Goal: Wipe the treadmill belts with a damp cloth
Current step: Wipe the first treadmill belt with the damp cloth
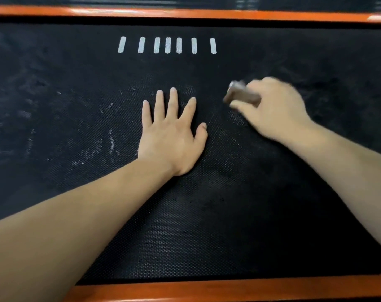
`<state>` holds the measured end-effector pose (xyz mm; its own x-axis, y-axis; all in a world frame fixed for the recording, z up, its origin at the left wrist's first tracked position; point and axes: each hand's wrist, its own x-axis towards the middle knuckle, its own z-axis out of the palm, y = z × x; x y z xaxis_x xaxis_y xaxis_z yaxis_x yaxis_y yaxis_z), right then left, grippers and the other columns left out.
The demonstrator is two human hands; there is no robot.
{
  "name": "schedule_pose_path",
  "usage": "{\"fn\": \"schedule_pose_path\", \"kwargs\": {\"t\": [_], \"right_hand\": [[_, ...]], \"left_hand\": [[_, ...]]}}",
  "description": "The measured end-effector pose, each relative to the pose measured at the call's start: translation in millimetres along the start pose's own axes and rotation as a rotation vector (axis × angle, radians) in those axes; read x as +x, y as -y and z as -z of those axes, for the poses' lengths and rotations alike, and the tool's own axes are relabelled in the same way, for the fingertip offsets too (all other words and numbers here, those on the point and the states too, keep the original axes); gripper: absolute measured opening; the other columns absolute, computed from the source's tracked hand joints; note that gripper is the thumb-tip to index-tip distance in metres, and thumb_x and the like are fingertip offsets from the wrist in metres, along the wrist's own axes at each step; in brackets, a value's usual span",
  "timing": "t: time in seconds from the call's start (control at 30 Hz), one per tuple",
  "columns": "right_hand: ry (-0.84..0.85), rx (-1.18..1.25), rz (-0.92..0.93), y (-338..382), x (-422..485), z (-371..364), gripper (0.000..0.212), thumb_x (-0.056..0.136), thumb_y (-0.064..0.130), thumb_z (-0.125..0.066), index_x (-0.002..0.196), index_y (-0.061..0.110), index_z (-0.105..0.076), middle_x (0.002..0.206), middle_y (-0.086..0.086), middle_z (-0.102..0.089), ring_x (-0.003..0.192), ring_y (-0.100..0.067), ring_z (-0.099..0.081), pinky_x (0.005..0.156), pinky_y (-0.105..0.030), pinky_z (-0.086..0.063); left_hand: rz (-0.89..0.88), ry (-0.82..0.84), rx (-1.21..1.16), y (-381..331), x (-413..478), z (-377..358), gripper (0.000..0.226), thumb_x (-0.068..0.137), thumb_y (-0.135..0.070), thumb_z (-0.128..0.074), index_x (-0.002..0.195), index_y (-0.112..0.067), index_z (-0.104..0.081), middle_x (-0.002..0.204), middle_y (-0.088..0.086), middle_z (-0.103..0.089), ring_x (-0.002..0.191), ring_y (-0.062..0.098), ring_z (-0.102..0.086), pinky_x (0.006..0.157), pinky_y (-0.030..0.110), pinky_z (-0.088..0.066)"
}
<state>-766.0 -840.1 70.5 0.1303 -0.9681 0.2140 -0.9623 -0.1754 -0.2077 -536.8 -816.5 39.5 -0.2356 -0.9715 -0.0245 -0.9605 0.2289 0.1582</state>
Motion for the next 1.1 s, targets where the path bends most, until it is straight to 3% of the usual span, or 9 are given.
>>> {"fn": "schedule_pose_path", "kwargs": {"t": [0.1, 0.17, 0.23, 0.3, 0.47, 0.67, 0.83, 1.0, 1.1], "right_hand": [[-0.066, -0.069, -0.222, -13, 35, 1, 0.037, 0.092, 0.06, -0.057, 0.091, 0.023, -0.058, 0.094, -0.01, -0.058, 0.093, -0.037, -0.061, 0.08, -0.044, -0.047], [-0.038, -0.066, -0.127, 2, 28, -7, 0.038, 0.092, 0.059, -0.058, 0.094, 0.021, -0.061, 0.093, -0.007, -0.057, 0.086, -0.032, -0.057, 0.077, -0.041, -0.045], [0.042, 0.038, 0.038, 19, 8, -8, 0.035, 0.091, 0.056, -0.062, 0.081, 0.025, -0.052, 0.082, 0.001, -0.049, 0.074, -0.021, -0.048, 0.069, -0.035, -0.037], [0.072, 0.052, 0.074, 13, 7, -3, 0.038, 0.091, 0.057, -0.061, 0.076, 0.026, -0.047, 0.079, 0.004, -0.049, 0.072, -0.021, -0.05, 0.067, -0.034, -0.036], [-0.084, -0.066, -0.25, -18, 61, -1, 0.039, 0.092, 0.06, -0.057, 0.093, 0.021, -0.06, 0.102, -0.013, -0.063, 0.099, -0.038, -0.061, 0.083, -0.045, -0.049], [0.064, 0.031, 0.05, 4, 32, -8, 0.038, 0.092, 0.059, -0.06, 0.078, 0.024, -0.052, 0.082, 0.0, -0.055, 0.077, -0.026, -0.055, 0.067, -0.034, -0.036], [-0.098, -0.057, -0.292, -32, 91, -2, 0.04, 0.089, 0.062, -0.058, 0.093, 0.022, -0.063, 0.102, -0.012, -0.068, 0.099, -0.039, -0.063, 0.08, -0.043, -0.05], [0.067, 0.062, 0.008, 0, 71, -15, 0.035, 0.091, 0.059, -0.061, 0.08, 0.026, -0.054, 0.085, -0.003, -0.057, 0.078, -0.027, -0.054, 0.07, -0.036, -0.041], [-0.016, -0.036, -0.083, -25, 102, -13, 0.038, 0.088, 0.065, -0.056, 0.085, 0.027, -0.057, 0.094, -0.009, -0.065, 0.09, -0.034, -0.061, 0.077, -0.04, -0.047]], "left_hand": [[0.0, 0.005, -0.002, 0, -1, 0, 0.069, 0.102, -0.062, -0.015, 0.165, -0.032, -0.011, 0.174, 0.011, 0.001, 0.159, 0.033, 0.01, 0.127, 0.055, 0.007], [-0.006, 0.002, 0.01, 0, -1, 0, 0.07, 0.102, -0.062, -0.015, 0.165, -0.032, -0.011, 0.173, 0.011, 0.001, 0.159, 0.033, 0.01, 0.126, 0.056, 0.006], [-0.007, 0.001, 0.019, 0, 0, 0, 0.071, 0.102, -0.063, -0.013, 0.165, -0.032, -0.01, 0.173, 0.011, 0.001, 0.159, 0.033, 0.01, 0.126, 0.056, 0.006], [-0.006, 0.003, 0.018, 0, 0, 0, 0.072, 0.101, -0.064, -0.011, 0.165, -0.032, -0.01, 0.173, 0.011, 0.001, 0.159, 0.033, 0.01, 0.126, 0.056, 0.006], [-0.007, 0.005, 0.014, 0, -1, 1, 0.073, 0.1, -0.065, -0.009, 0.165, -0.033, -0.009, 0.174, 0.01, 0.001, 0.159, 0.033, 0.01, 0.127, 0.056, 0.006], [-0.004, 0.006, 0.017, -1, 0, 2, 0.073, 0.099, -0.065, -0.009, 0.165, -0.032, -0.01, 0.173, 0.011, 0.0, 0.159, 0.033, 0.009, 0.127, 0.056, 0.005], [-0.003, 0.0, 0.012, -1, -1, 2, 0.073, 0.099, -0.064, -0.009, 0.165, -0.032, -0.01, 0.174, 0.01, -0.001, 0.159, 0.033, 0.009, 0.127, 0.056, 0.005], [-0.008, 0.011, 0.017, -2, 0, 5, 0.073, 0.099, -0.064, -0.009, 0.165, -0.032, -0.008, 0.174, 0.01, 0.001, 0.159, 0.033, 0.01, 0.126, 0.056, 0.005], [-0.012, 0.018, 0.022, -2, 0, 4, 0.073, 0.099, -0.065, -0.008, 0.165, -0.033, -0.007, 0.174, 0.01, 0.002, 0.159, 0.033, 0.011, 0.127, 0.056, 0.005]]}}
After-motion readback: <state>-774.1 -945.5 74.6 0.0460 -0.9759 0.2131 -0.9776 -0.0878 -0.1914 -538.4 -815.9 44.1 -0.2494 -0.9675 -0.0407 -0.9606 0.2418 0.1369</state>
